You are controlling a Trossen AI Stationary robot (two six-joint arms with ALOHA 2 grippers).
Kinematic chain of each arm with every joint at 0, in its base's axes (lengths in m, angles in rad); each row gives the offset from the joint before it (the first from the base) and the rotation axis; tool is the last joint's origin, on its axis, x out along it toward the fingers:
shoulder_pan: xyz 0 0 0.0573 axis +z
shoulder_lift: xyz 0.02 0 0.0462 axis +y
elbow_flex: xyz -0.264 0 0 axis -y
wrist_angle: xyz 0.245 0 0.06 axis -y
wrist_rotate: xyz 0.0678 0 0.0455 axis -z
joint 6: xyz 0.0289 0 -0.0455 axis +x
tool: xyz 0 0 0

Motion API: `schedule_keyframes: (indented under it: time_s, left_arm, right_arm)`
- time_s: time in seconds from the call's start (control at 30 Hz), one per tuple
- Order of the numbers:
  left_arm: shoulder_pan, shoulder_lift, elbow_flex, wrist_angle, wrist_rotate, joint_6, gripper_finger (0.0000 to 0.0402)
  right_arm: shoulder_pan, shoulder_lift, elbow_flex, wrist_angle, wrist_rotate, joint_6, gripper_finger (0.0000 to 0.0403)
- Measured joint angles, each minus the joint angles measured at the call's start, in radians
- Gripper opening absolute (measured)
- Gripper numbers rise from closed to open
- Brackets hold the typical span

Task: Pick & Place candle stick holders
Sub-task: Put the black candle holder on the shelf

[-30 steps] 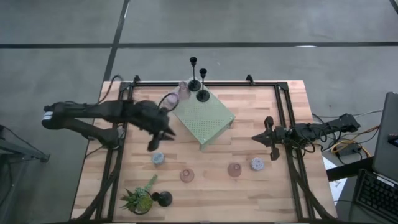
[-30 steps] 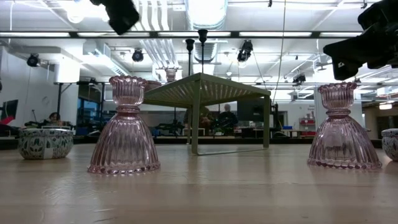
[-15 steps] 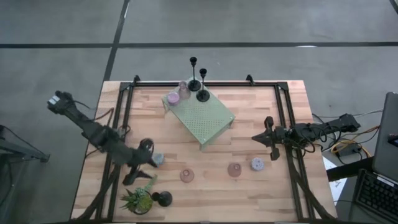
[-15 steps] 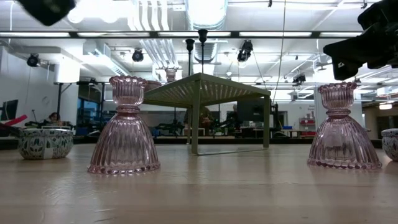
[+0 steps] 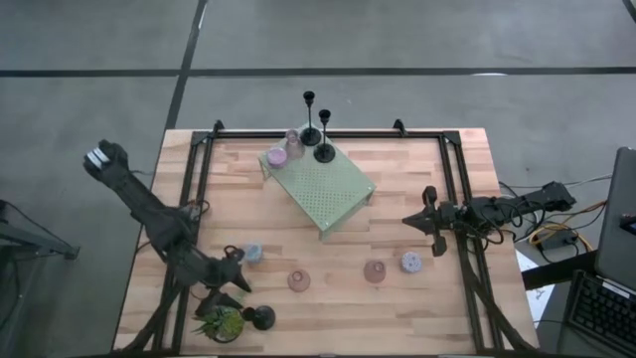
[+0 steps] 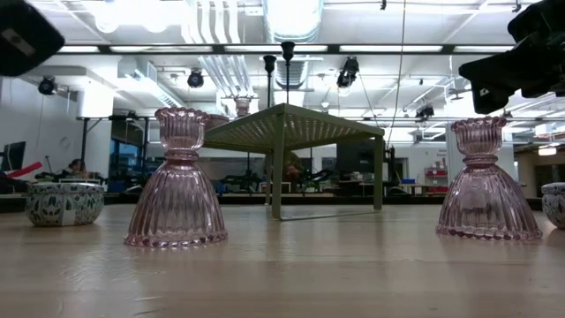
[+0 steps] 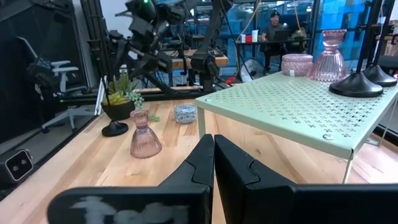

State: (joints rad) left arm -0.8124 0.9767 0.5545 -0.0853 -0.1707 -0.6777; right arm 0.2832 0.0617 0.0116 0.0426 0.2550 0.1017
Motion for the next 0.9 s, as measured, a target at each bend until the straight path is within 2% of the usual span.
schedule_keyframes:
  time_s: [0.27,0.63,0.9]
  left_arm:
    - [-0.006,0.109,-0.018,0.179,0.0,0.013,0.0229]
    - [-0.016,0.208,0.049,0.253,0.001,0.104,0.0229]
    - [-0.015,0.224,0.064,0.251,0.0,0.109,0.0228]
  right_arm:
    - [0.0,0.0,0.0,0.0,0.0,0.0,0.0008]
    - [0.0,0.0,0.0,0.0,0.0,-0.004,0.0008]
    - [0.0,0.0,0.0,0.0,0.0,-0.002,0.0008]
